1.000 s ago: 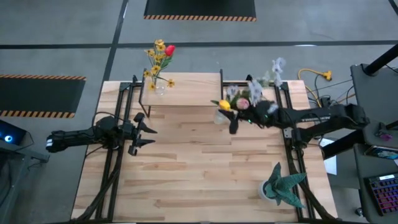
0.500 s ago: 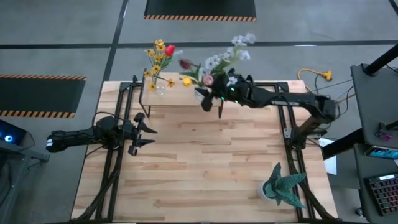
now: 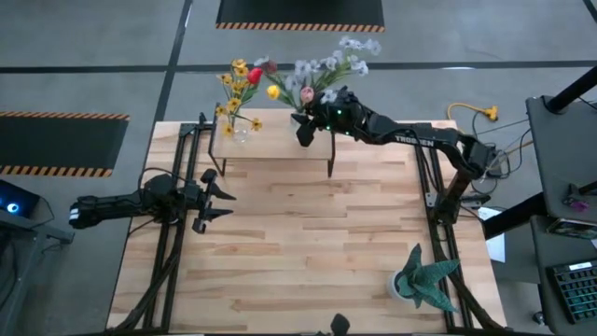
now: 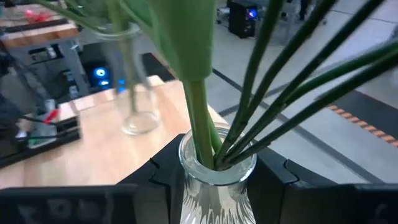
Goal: Pick and place flowers into a vace then onto a shelf
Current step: Put the flower vase on the shelf
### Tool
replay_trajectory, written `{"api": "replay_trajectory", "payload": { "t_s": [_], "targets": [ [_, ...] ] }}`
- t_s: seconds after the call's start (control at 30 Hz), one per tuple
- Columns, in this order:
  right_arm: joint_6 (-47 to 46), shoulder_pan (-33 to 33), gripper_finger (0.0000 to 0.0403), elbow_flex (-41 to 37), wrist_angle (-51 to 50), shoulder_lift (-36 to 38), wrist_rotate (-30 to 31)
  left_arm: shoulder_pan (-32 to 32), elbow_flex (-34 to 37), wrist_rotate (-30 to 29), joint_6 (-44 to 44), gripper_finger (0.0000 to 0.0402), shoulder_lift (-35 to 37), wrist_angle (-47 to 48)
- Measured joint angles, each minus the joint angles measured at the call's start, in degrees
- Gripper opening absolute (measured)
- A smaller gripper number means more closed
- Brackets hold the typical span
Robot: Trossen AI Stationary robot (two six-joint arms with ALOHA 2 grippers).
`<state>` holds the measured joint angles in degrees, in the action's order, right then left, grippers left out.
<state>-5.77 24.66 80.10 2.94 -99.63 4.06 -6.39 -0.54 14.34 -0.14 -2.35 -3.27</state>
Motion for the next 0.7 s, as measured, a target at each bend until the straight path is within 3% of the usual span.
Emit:
{"api": "replay_trajectory", "payload": {
  "t_s": [0.7],
  "targets": [
    [0.0, 0.8, 0.013, -1.6, -1.1, 0.0, -0.1, 0.0, 0.0, 0.0, 0.0, 0.0161, 0.0, 0.0]
  ]
}}
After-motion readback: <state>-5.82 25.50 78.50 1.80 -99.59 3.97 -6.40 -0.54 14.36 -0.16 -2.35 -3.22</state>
